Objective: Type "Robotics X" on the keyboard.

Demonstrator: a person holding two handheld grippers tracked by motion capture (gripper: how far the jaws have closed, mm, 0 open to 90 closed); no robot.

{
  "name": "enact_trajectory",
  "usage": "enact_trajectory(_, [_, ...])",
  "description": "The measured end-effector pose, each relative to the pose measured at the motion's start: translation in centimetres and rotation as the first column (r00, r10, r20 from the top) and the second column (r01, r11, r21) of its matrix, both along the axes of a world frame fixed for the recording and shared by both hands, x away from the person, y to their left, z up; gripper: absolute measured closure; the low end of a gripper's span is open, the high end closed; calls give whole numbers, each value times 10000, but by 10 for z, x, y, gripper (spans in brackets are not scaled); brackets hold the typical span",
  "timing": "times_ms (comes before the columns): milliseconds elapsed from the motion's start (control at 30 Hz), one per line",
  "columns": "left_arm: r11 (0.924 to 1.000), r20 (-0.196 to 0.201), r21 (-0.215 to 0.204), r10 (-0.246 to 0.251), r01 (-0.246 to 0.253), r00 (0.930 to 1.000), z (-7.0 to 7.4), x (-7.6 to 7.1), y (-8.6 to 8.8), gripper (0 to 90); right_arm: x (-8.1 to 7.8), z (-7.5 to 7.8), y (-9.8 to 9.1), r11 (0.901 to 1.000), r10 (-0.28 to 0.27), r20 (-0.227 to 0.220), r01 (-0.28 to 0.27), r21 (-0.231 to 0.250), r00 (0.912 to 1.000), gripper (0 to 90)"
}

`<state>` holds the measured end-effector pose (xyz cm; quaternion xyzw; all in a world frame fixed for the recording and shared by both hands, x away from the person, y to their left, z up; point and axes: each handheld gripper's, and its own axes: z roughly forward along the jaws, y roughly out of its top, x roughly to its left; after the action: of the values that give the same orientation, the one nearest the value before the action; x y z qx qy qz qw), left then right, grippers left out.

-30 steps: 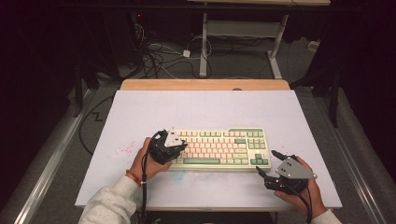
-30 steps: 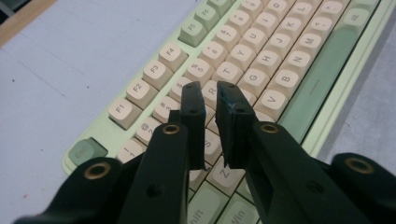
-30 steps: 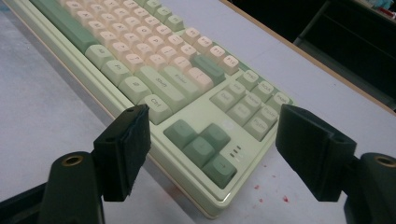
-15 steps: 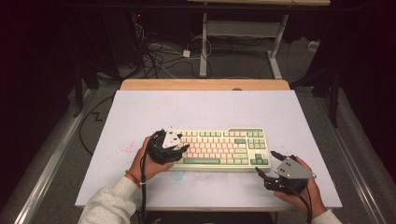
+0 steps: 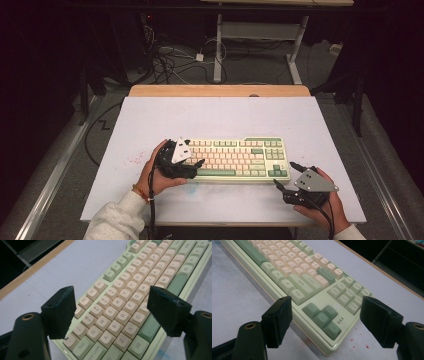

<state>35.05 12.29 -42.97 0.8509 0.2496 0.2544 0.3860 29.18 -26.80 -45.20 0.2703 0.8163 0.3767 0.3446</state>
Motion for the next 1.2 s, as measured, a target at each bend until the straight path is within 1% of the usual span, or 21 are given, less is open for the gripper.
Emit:
enact_trajectory(167, [10000,233,20,-32,32,9997,0,-6,6,199,0,0,0,10000,31,-4,-31,-10,10000,260])
enact_trajectory(200, [10000,291,88,-24,21,9996,0,-8,7,199,0,0,0,10000,36,-1,-36,-21,10000,261])
enact_trajectory(233, [9999,252,100,-22,19,9997,0,-9,8,199,0,0,0,10000,24,-7,-25,-22,10000,261])
enact_trajectory(433, [9997,381,228,101,-110,9992,-3,-17,20,202,-1,0,1,10000,56,-11,-56,21,10000,261])
enact_trajectory(533, [9992,370,315,218,-230,9991,-5,-19,23,206,-1,0,1,9999,104,10,-104,-12,9999,261])
enact_trajectory(800, [9996,238,242,145,-151,9996,-11,-27,31,223,-1,0,2,9999,110,-6,-110,-6,9999,261])
enact_trajectory(1033, [9994,150,254,237,-240,9996,-15,-33,38,224,-1,0,2,9999,109,-5,-109,-6,9999,260])
enact_trajectory(1133, [9992,108,297,248,-251,9996,-17,-35,40,242,-1,0,2,9999,115,-25,-115,-11,9999,261])
enact_trajectory(1200, [9991,-46,363,224,-222,9997,-18,-36,41,286,-1,0,3,9999,129,-27,-129,-21,9999,260])
